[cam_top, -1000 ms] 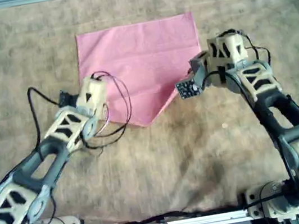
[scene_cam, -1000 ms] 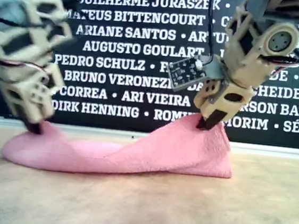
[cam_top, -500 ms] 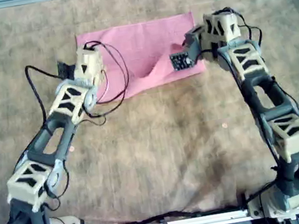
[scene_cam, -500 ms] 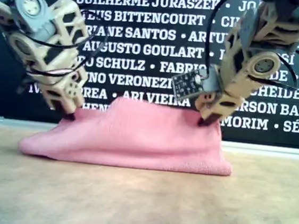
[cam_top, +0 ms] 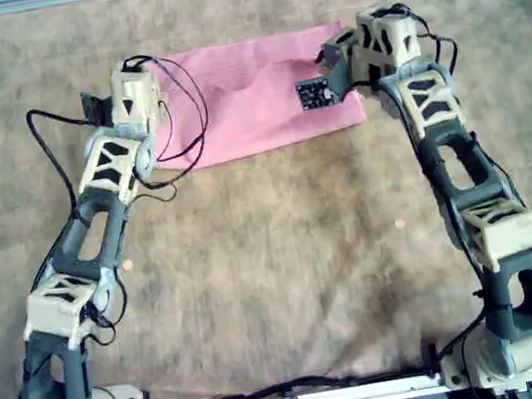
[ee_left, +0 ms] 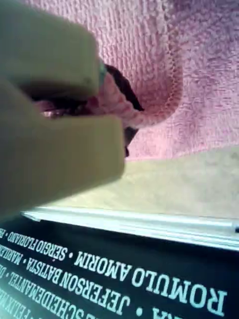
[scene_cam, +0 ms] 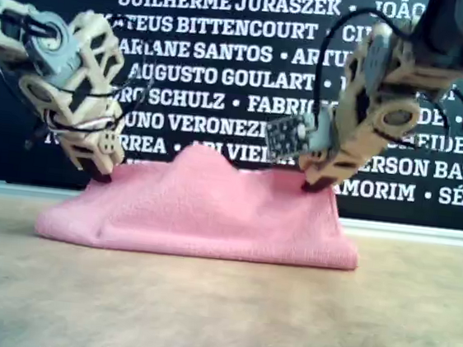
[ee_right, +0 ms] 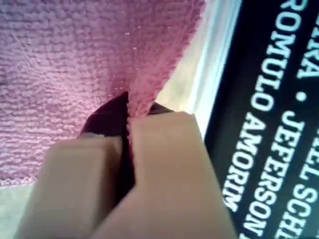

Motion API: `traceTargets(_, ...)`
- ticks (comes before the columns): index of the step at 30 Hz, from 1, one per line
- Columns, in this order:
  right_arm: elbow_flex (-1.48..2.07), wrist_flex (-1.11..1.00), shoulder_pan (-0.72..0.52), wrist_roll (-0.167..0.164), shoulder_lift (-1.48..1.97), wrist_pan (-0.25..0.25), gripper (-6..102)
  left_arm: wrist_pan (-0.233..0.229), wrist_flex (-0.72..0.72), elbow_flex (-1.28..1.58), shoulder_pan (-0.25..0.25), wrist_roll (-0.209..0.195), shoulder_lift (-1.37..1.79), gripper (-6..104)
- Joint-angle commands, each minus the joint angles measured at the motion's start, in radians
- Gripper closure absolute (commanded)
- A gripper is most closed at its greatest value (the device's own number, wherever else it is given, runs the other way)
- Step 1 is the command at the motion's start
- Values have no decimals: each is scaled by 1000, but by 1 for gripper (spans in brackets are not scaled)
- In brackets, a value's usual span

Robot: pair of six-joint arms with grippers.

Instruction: Fold a cloth

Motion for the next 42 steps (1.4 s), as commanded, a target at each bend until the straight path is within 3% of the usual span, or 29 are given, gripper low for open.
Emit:
traceTargets(1,-107,-49,-20,-6,12,-2,97,-5,-18,-126,18,5,17,98)
traceTargets(20,-272,-54,-20,-5,-106,-2,97,-5,-18,-284,49,3,-106,97)
traceTargets(24,-276,-163,-37,-5,-138,-2,97,9,-20,-290,52,-9,-106,97)
traceTargets(27,-276,-267,-61,6,-146,-2,96,11,-20,-293,57,-9,-106,89)
traceTargets(30,-275,-299,-84,12,-146,-2,87,8,-20,-293,57,-6,-106,72)
traceTargets(35,-270,-299,-83,12,-146,-17,58,2,-18,-275,57,5,-106,45)
traceTargets(39,-268,-298,-72,12,-144,-17,43,-3,-18,-281,58,5,-120,36)
traceTargets(42,-255,-298,-74,12,-127,-17,40,-3,-18,-291,55,5,-155,34)
